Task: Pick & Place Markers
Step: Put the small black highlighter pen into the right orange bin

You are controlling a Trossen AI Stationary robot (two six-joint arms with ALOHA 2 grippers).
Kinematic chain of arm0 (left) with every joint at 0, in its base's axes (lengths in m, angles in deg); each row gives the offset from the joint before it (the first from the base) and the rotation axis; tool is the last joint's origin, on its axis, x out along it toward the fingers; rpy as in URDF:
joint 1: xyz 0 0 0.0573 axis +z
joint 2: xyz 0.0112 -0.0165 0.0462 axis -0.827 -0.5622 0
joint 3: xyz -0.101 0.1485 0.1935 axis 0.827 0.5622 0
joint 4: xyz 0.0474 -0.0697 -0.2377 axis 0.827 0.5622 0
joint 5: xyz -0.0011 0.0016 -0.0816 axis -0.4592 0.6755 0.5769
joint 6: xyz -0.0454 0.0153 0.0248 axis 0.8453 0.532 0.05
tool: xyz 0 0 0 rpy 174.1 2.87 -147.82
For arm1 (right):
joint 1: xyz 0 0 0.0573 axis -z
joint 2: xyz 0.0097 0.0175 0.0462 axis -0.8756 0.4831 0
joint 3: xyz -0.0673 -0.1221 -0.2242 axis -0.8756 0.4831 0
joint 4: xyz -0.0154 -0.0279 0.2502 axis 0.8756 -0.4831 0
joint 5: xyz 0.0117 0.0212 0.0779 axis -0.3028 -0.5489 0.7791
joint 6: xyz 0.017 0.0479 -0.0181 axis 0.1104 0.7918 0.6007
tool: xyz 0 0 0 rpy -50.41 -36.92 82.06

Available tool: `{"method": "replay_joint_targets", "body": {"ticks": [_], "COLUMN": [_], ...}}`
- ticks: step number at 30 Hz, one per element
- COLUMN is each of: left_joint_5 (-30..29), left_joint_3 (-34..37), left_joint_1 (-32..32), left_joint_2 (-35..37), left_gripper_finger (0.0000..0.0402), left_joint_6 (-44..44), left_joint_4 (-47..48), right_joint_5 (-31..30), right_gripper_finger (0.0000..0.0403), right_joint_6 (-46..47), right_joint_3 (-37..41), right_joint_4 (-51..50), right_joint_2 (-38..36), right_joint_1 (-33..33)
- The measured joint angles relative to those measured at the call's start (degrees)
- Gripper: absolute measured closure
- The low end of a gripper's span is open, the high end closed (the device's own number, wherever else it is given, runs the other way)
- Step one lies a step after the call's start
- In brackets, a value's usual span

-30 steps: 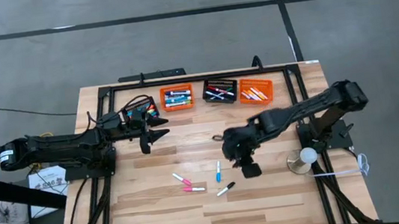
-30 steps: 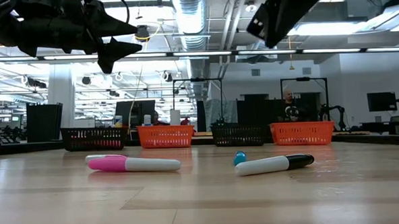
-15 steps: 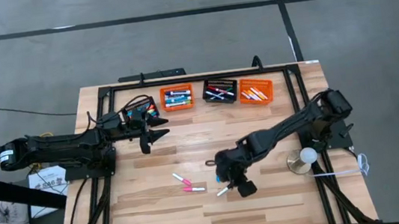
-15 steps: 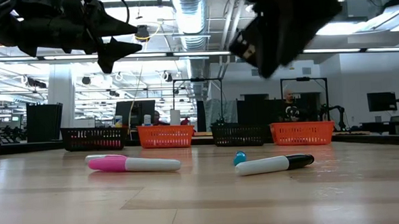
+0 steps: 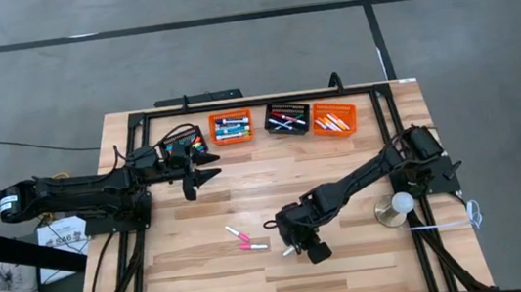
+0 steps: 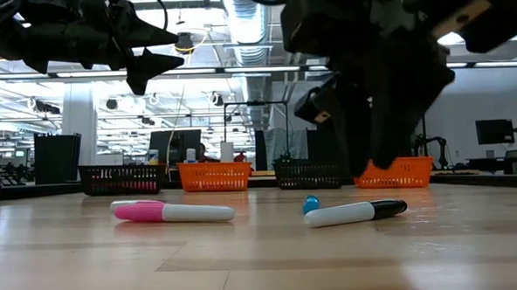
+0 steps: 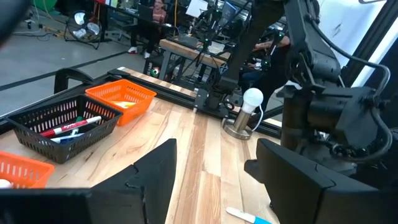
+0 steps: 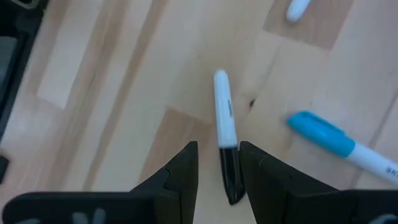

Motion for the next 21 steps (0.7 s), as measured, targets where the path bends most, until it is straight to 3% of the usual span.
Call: {"method": "replay_joint_targets", "body": {"ticks": [8,15,21], "left_joint_5": [0.0,0.0,0.0], "left_joint_3": [0.0,0.0,0.0], "left_joint_1": [-0.01,-0.01,0.01], "left_joint_2": [-0.02,-0.02,0.0], "left_gripper_finger": [0.0181,0.0181,0.0181], "left_joint_6": [0.0,0.0,0.0], "left_joint_4": [-0.01,-0.01,-0.01], "right_joint_5": [-0.33,-6.11,-6.39], "right_gripper_finger": [0.0295,0.0295,0.0295], "right_joint_6": [-0.04,-0.52,-0.56], "right_joint_3": [-0.12,-0.07,-0.07], "right_joint_4": [0.34,0.17,0.24], "right_joint_2": [1.66,1.71,1.73], "right_joint_1": [-0.91,-2.07,-2.18]}}
